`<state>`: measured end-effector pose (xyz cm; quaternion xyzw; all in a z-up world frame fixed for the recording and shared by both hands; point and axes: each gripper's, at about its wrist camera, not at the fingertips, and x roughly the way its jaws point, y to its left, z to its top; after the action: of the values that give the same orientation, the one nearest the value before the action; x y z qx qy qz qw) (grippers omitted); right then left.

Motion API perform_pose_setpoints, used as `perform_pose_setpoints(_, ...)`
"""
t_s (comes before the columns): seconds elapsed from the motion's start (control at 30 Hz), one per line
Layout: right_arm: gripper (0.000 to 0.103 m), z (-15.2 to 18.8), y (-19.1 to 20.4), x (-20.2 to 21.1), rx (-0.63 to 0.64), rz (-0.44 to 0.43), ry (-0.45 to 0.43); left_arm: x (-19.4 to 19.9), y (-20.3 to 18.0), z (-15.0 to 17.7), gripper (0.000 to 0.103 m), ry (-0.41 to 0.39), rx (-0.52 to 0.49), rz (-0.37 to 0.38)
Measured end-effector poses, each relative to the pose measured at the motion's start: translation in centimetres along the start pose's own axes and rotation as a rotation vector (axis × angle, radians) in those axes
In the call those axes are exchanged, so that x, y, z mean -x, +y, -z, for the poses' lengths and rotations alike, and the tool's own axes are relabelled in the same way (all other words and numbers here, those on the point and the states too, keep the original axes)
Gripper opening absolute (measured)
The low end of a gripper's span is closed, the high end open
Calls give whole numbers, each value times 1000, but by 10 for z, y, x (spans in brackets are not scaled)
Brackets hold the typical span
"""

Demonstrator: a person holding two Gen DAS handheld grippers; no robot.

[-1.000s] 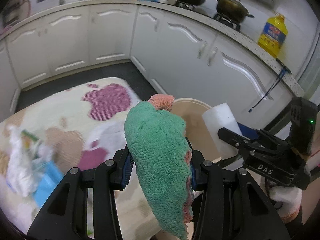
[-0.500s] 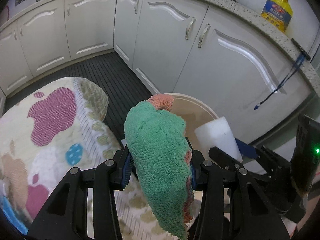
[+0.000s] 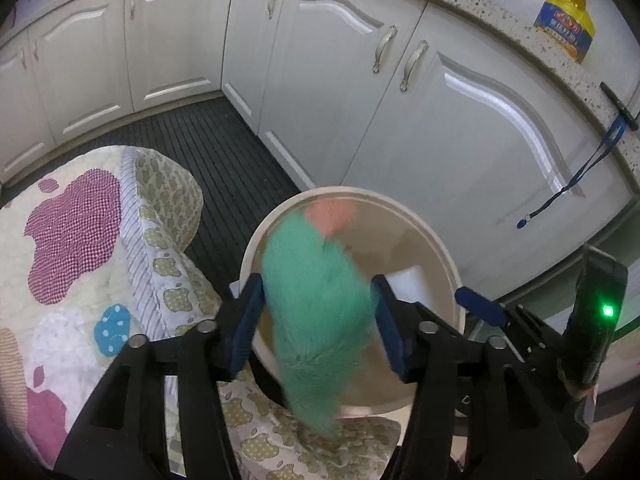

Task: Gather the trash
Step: 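Open both tools to drop the towel and sponge into the bin, then move both tools back over the remaining trash on the table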

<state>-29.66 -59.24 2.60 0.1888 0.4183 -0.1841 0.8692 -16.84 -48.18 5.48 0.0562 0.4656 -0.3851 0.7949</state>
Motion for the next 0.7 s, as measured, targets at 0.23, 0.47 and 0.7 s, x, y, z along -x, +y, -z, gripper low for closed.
perform_pose_setpoints(0.23, 69, 2, 4, 9, 4, 3, -18, 10, -1, 2, 59, -14, -5, 2)
perform_pose_setpoints(0.47, 69, 0, 17, 22, 28, -3, -50, 32, -1, 8, 59, -46, -21, -16)
perform_pose_setpoints(0.7, 69, 5, 33, 41, 41, -22, -77, 62, 3, 21, 59, -87, -19, -42)
